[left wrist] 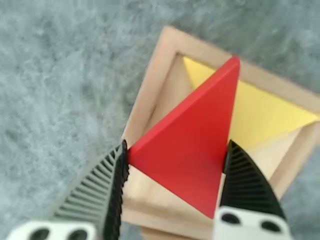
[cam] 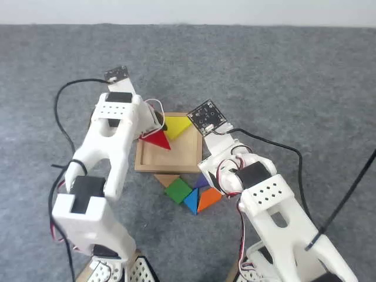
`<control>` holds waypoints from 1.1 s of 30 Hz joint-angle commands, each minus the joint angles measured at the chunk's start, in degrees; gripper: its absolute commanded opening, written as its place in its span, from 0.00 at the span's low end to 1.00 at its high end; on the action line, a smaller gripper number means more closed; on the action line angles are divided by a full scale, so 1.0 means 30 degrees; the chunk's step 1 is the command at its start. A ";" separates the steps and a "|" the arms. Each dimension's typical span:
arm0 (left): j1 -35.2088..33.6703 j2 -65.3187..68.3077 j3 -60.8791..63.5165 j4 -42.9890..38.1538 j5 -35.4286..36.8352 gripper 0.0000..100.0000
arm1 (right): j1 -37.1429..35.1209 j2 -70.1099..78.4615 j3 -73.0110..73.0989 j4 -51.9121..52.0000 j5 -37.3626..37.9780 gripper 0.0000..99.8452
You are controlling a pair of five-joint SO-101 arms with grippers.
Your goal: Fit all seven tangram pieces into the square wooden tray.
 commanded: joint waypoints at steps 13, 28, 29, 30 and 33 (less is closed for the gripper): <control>0.0234 0.2374 -0.2300 -0.0381 0.2989 0.06 | 0.0190 -0.0132 -0.0176 -0.0454 -0.0176 0.01; 0.0381 0.3956 -0.5524 0.2696 0.3927 0.07 | 0.0161 -0.0132 -0.0176 -0.0454 -0.0117 0.01; 0.0381 0.4161 -0.5700 0.2784 0.3927 0.07 | 0.0161 -0.0132 -0.0176 -0.0454 -0.0117 0.01; 0.0381 0.4337 -0.5875 0.2842 0.3927 0.07 | 0.0161 -0.0132 -0.0176 -0.0454 -0.0117 0.01; 0.0381 0.4806 -0.6520 0.3018 0.3927 0.09 | 0.0190 -0.0132 -0.0176 -0.0454 -0.0117 0.01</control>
